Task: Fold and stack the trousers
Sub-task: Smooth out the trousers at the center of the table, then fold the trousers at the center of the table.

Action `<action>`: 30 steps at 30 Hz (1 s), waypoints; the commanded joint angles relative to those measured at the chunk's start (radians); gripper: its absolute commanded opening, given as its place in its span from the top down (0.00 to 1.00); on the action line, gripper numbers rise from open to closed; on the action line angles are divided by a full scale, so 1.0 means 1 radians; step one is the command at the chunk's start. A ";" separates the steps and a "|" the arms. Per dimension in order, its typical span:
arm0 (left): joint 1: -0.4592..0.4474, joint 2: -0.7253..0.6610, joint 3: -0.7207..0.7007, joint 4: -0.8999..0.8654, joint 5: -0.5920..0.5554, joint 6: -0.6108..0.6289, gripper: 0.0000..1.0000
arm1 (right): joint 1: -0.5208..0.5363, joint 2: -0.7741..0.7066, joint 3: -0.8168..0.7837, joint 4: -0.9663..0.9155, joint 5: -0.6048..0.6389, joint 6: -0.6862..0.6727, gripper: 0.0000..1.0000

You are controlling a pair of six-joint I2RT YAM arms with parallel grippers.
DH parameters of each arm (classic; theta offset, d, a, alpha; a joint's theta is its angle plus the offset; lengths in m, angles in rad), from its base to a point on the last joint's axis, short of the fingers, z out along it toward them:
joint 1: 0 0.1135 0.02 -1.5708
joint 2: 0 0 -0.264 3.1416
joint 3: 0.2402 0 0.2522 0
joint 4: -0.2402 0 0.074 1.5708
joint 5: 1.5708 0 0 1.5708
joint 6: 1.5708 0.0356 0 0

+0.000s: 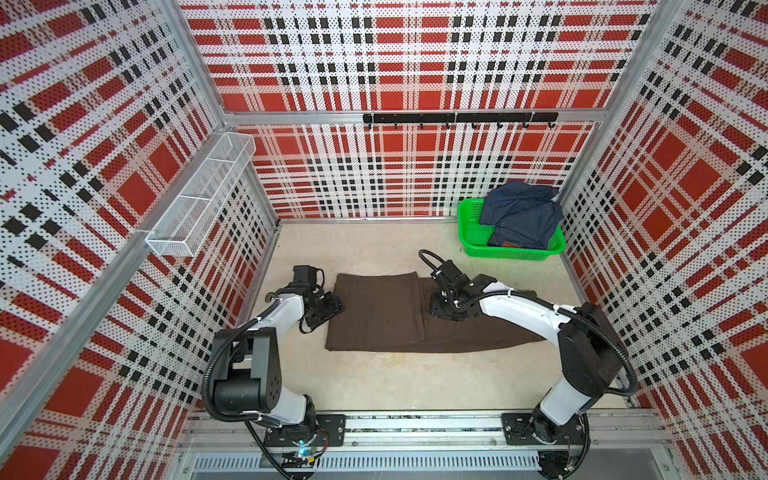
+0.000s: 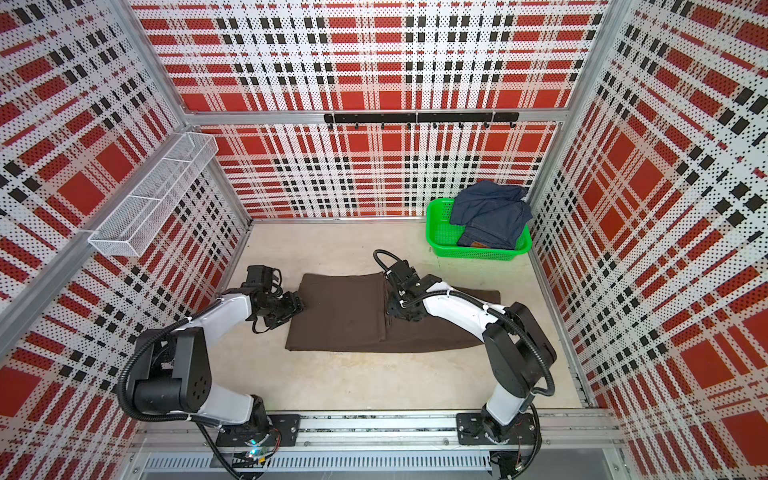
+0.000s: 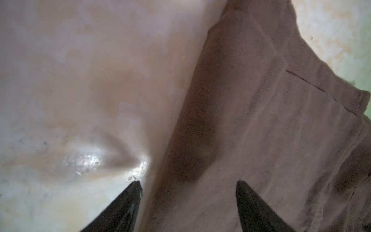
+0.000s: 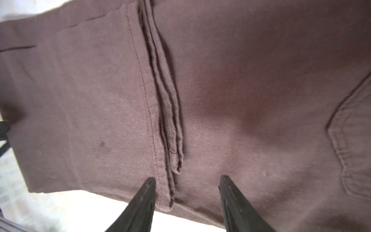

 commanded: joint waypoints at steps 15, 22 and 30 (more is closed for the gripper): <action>-0.041 0.093 -0.001 0.016 0.015 0.020 0.60 | -0.026 -0.048 -0.027 0.037 -0.004 -0.007 0.45; -0.038 0.059 0.013 0.003 -0.014 0.011 1.00 | -0.054 -0.071 -0.065 0.068 -0.019 -0.002 0.45; 0.032 -0.029 0.117 -0.125 -0.224 -0.018 1.00 | -0.127 -0.131 -0.131 0.082 -0.012 -0.008 0.45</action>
